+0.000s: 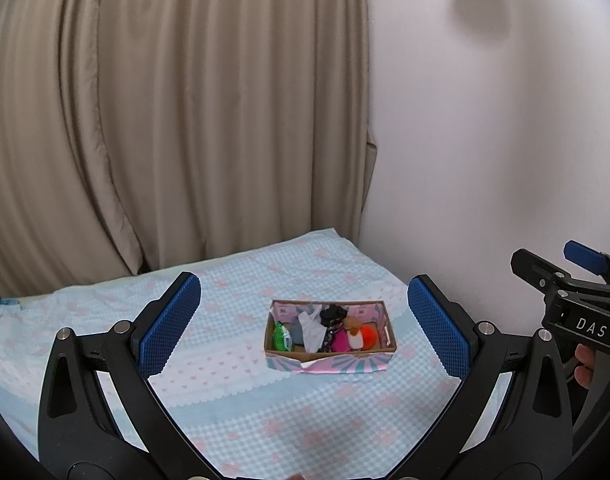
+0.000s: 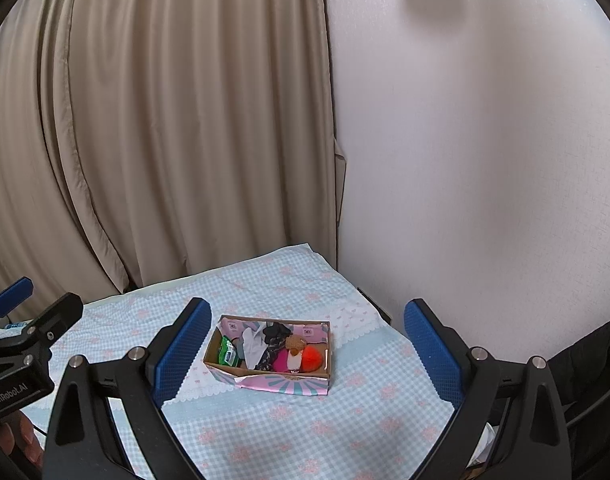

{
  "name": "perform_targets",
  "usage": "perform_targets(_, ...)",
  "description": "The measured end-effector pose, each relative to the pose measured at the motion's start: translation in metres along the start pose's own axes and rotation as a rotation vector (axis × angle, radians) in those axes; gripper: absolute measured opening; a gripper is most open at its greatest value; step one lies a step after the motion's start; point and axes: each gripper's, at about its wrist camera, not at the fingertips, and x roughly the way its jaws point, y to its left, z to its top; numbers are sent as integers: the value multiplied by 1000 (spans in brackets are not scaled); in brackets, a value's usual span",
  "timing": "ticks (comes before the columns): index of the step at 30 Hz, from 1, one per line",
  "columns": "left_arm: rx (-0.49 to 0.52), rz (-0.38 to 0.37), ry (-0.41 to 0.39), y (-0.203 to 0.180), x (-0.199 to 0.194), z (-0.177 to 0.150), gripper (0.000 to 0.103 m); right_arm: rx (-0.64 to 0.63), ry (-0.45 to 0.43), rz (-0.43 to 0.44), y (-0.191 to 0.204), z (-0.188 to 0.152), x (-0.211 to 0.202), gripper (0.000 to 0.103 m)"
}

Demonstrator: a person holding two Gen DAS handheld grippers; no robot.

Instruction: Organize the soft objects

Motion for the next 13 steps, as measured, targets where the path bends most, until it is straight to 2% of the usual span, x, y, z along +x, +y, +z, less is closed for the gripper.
perform_targets(6,4,8,-10,-3,2,-1,103,2,-1,-1,-1,0,1,96)
perform_targets(13,28,84,-49,-4,3,-3,103,1,17,-9,-1,0,7,96)
